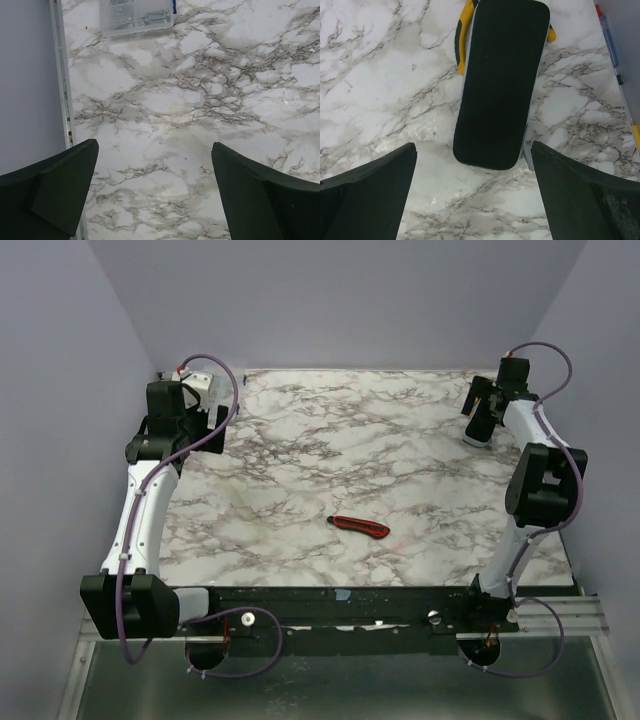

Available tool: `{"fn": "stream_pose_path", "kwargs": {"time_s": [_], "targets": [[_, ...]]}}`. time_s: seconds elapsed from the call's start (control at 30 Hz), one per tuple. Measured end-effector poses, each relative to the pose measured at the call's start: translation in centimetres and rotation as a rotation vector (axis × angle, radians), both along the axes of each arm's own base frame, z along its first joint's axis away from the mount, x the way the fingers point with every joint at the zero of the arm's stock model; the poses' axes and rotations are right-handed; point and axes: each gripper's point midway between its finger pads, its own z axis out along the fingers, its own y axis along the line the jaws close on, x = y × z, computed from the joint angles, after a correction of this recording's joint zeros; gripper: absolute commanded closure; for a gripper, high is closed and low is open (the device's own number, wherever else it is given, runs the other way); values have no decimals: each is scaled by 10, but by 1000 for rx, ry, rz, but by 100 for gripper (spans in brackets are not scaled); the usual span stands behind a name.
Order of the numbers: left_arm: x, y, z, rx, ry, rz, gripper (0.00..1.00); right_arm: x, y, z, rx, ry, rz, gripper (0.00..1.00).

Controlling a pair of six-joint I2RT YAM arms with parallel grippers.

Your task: Open the umbrella

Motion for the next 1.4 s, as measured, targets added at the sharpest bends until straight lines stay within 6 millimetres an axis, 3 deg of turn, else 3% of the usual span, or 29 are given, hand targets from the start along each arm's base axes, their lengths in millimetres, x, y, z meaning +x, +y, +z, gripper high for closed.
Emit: {"fn": "stream_pose_path", "kwargs": {"time_s": [0.33, 0.57, 0.8, 1.03, 1.2, 1.3, 1.4], "targets": [[6, 10, -5, 53, 30, 23, 1, 34, -15, -38, -23, 31, -51, 1], [15, 13, 2, 67, 25, 29, 2, 42, -24, -63, -46, 64, -76, 19], [17, 13, -2, 68, 42, 30, 1, 35, -32, -69, -37, 65, -106, 35], [17, 13, -2, 68, 43, 29, 1, -12, -19, -70, 11, 119, -119, 39], [14, 13, -4, 68, 44, 29, 2, -63, 12, -73, 143, 158, -115, 38], [5, 12, -9, 70, 52, 25, 1, -85, 35, -74, 244, 170, -107, 29], [-4, 12, -13, 76, 59, 19, 1, -98, 68, -74, 352, 178, -83, 1]]}}
